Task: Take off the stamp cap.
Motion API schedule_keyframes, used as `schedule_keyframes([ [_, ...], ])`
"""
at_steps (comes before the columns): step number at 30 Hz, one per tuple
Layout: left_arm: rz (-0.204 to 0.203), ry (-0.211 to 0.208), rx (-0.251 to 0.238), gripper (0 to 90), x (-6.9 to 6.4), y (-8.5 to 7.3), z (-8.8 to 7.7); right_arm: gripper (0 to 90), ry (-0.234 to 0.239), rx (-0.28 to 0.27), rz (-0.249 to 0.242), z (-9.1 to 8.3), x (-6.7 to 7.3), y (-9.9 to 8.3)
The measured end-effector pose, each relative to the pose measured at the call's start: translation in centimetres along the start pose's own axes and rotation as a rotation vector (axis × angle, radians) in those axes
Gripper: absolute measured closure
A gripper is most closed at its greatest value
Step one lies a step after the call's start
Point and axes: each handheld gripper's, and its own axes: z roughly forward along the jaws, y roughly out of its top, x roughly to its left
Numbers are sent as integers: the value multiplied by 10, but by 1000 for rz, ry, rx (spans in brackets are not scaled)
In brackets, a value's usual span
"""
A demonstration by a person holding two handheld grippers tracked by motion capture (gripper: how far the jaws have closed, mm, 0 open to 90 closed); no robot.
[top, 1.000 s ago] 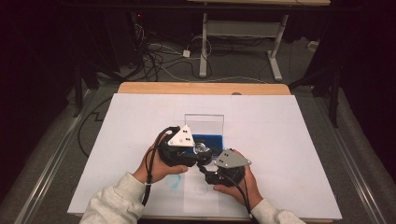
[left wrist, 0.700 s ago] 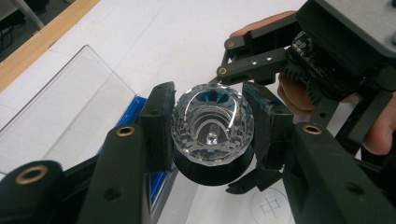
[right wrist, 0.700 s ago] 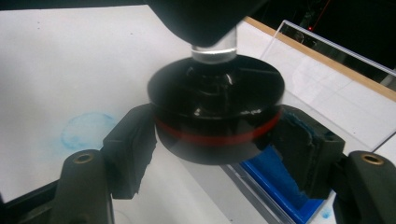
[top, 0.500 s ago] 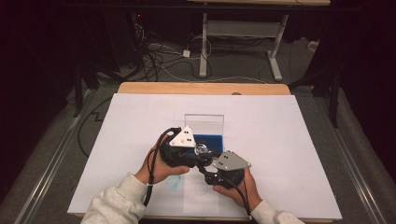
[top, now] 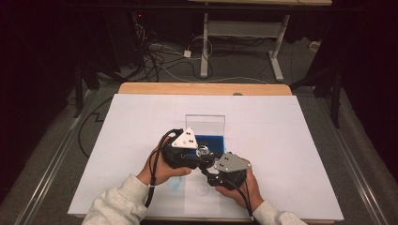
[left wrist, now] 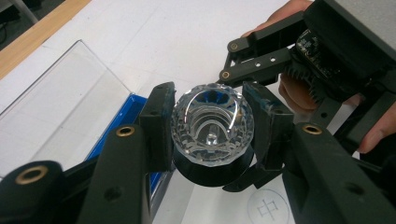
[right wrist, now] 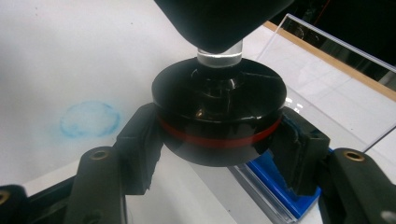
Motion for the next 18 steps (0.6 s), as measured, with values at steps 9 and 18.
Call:
schedule_keyframes([
  [9, 0, -17, 6, 552, 0, -2, 2, 391, 9, 29, -40, -2, 0, 0],
  [18, 10, -30, 21, 552, 0, -2, 2, 392, 11, 41, -86, -3, 0, 0],
])
